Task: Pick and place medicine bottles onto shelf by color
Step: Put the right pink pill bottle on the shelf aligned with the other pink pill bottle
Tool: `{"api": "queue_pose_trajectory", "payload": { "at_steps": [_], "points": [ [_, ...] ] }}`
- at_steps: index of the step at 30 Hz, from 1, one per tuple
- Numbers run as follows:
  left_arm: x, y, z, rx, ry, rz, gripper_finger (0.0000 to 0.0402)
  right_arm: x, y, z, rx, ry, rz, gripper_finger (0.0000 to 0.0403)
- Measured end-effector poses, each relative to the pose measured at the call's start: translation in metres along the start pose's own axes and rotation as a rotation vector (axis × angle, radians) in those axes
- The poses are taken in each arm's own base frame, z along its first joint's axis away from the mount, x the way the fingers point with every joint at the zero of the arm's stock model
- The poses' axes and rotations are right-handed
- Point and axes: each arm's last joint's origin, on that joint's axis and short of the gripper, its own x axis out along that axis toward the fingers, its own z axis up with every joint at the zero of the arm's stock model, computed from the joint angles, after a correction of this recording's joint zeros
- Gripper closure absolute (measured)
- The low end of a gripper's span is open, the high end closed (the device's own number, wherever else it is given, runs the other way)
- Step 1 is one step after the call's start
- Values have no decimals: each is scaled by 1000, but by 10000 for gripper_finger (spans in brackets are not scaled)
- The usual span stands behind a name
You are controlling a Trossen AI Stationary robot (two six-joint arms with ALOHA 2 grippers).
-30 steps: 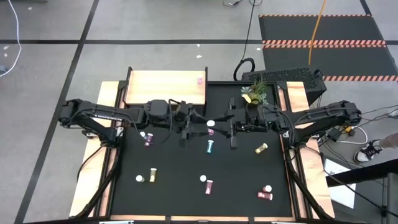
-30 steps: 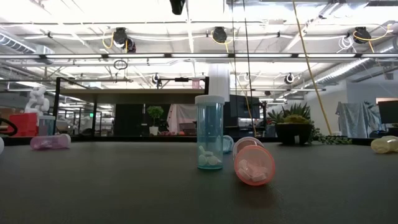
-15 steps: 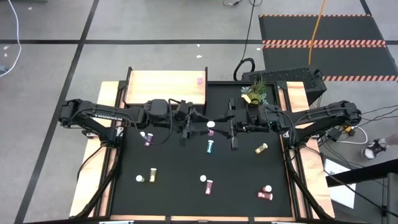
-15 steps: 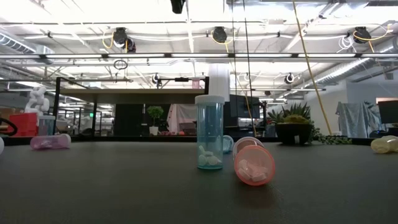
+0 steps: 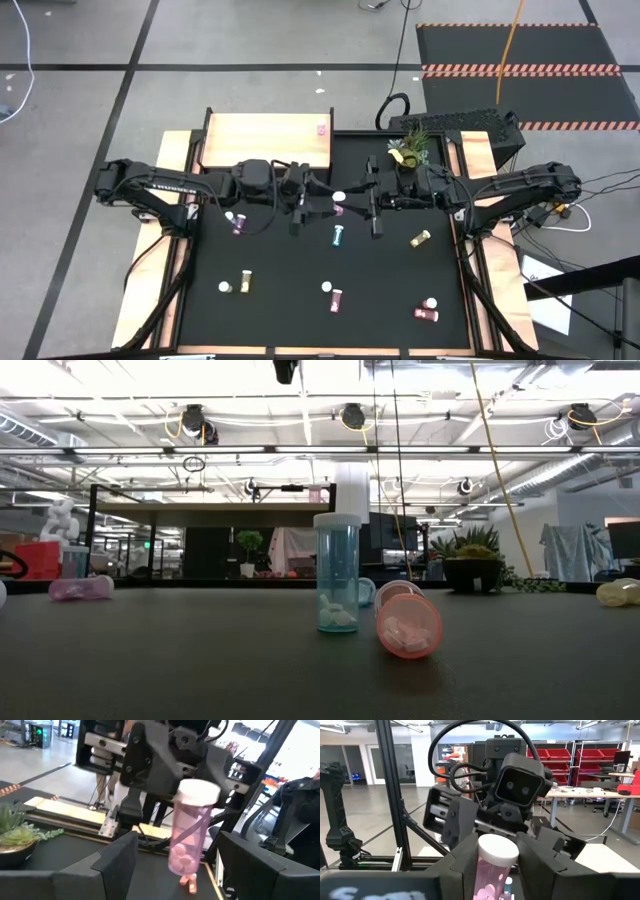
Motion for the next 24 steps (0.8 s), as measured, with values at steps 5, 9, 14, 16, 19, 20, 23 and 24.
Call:
{"api": "queue_pose_trajectory", "payload": {
  "at_steps": [5, 9, 14, 16, 19, 20, 23, 24],
  "points": [
    [-5, 2, -2, 12, 56, 25, 128, 0, 0, 0, 6, 4, 0, 287],
    [-13, 1, 4, 29, 50, 30, 128, 0, 0, -2, 5, 18, 0, 287],
    [-17, -1, 9, 38, 32, 40, 128, 1, -1, -2, -12, 13, 19, 287],
    [-17, 0, 8, 37, 38, 42, 128, 2, -3, -3, -12, 10, 18, 287],
    [-17, -1, 8, 37, 36, 40, 128, 7, -6, -3, -13, 2, 24, 287],
    [-17, -1, 8, 37, 36, 36, 128, 9, -7, -2, -13, -1, 29, 287],
    [-17, -1, 8, 38, 39, 29, 128, 17, -8, 0, -14, 1, 62, 287],
    [-17, -1, 8, 40, 38, 28, 128, 20, -8, 0, -14, 4, 64, 287]
  ]
}}
